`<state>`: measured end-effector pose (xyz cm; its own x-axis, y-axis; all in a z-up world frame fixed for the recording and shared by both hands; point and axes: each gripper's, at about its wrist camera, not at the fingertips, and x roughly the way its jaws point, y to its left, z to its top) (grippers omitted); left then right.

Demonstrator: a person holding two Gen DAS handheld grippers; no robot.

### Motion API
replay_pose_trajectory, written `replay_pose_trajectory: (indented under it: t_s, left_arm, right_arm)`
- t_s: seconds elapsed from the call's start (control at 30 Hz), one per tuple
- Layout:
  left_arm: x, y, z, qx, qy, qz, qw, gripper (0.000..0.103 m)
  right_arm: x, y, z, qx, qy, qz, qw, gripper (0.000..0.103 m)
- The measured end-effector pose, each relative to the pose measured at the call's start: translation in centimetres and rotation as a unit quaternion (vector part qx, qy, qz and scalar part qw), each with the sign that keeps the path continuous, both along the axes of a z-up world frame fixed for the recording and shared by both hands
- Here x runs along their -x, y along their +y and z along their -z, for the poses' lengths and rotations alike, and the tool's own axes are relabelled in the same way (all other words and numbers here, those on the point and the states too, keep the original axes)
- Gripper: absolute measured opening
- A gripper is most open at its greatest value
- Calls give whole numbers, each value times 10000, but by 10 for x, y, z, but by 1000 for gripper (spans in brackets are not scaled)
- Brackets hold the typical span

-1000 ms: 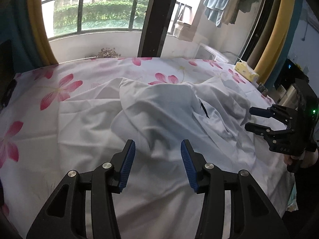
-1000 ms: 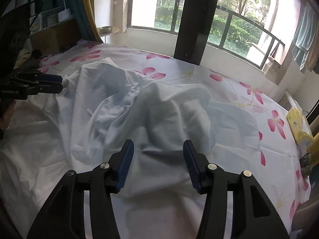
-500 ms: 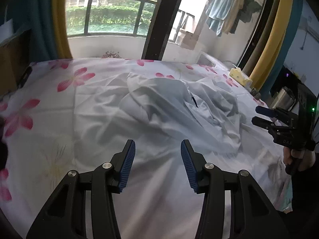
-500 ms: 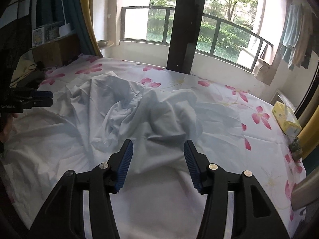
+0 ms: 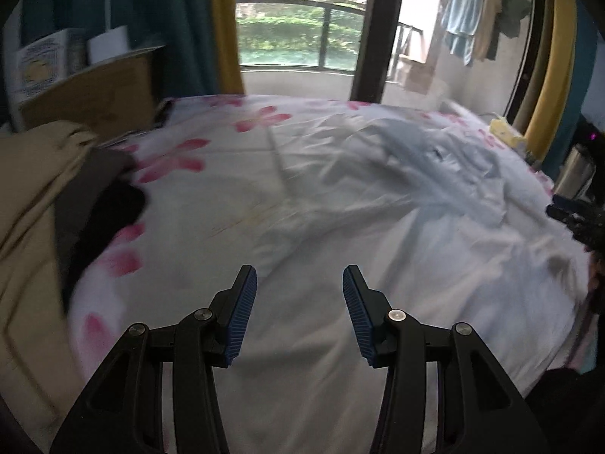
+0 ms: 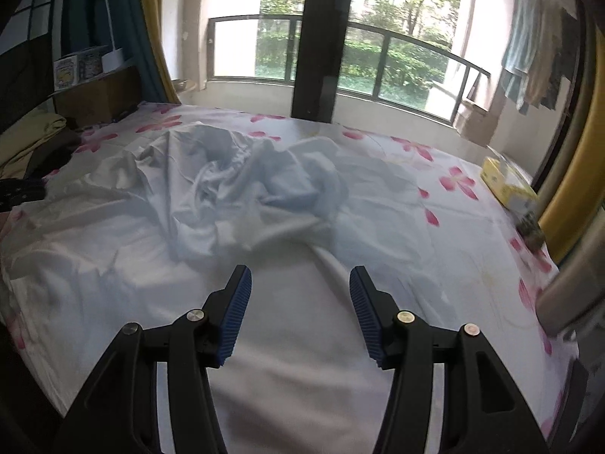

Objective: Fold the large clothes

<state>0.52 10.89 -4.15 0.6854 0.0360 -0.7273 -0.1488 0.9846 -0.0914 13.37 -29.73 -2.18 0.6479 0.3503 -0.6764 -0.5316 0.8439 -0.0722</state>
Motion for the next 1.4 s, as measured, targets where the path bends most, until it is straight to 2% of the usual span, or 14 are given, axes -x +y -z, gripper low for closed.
replay_pose_trajectory:
  t_s: [0.13,0.27,0.43,0.5,0.67,0.9,1.03,1.13,1.23,1.4]
  left_arm:
    - [23,10,7,69,114,-118,9998,50]
    - [39,14,16,-106,310,-228,9992,50]
    - [54,17,23,-122,466,-395,9981,51]
    - [59,16,25,-193,527,-382,9977,56]
    - [67,17,29,-216,710,-426,9963,57]
    - [70,3,31,-636,812,-582,9930,58]
    - [74,12,32,-359,756,-808,9932,62]
    - [76,10,32,-454,779,-846,9923,66]
    - [77,8,31,-439,827,-909,9915,66]
    - [81,5,32,-460,768,-794,9928,66]
  right_arm:
    - [9,-19,3,9,16,233,9997,54]
    - [15,-42,2,1,11,398,9992,54]
    - [17,-77,3,77,3,762,9971,55]
    - [17,-90,5,70,29,917,9958,55]
    - [17,-118,14,33,152,1344,9908,55]
    - [27,-145,26,-115,247,1581,9871,55]
    - [32,-161,32,-376,429,1705,9837,58]
    - [37,-173,34,-693,525,1729,9811,64]
    - [37,-177,35,-918,633,1693,9792,64]
    - [32,-164,43,-845,717,1569,9814,64]
